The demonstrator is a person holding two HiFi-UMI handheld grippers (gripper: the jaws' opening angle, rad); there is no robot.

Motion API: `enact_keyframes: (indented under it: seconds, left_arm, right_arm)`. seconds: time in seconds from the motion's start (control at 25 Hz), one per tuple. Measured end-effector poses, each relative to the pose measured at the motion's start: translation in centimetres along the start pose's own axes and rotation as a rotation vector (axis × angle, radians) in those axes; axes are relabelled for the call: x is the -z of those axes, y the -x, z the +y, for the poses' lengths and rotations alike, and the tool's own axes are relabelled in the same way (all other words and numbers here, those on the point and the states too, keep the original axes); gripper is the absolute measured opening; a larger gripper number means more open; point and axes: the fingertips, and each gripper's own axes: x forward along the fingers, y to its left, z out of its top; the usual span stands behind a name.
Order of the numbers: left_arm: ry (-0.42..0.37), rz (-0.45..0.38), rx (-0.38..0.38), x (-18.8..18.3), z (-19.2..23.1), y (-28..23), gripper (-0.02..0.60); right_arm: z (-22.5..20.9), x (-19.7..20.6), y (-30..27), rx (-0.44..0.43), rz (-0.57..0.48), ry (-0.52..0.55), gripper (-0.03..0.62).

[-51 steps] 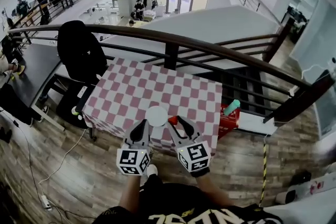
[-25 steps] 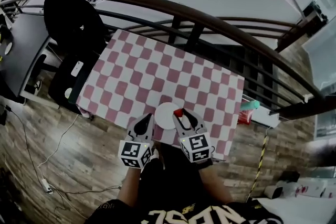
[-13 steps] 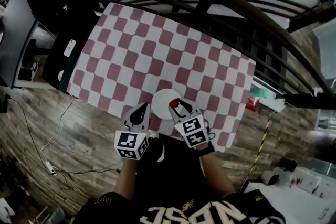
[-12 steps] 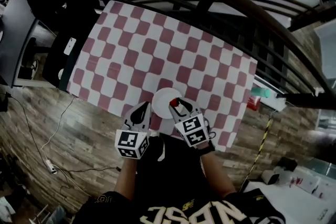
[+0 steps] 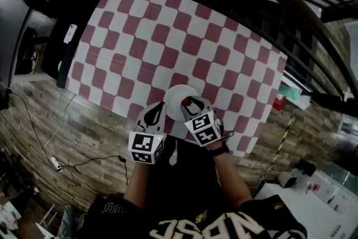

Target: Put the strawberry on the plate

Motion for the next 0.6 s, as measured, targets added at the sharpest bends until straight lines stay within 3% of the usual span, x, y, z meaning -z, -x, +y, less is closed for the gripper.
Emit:
enact_keyframes:
  seconds: [0.4, 0.6]
  left_arm:
    - [0.046, 0.047, -0.012, 2.6, 0.9, -0.9, 0.009]
    - [0.047, 0.054, -0.01, 3.0, 0.9, -0.8, 0.009]
  right_arm:
    - [0.9, 2.8, -3.5, -0.04, 0.091, -0.003, 0.153]
    - [0.7, 2.8, -4.1, -0.012, 0.094, -0.009, 0.153]
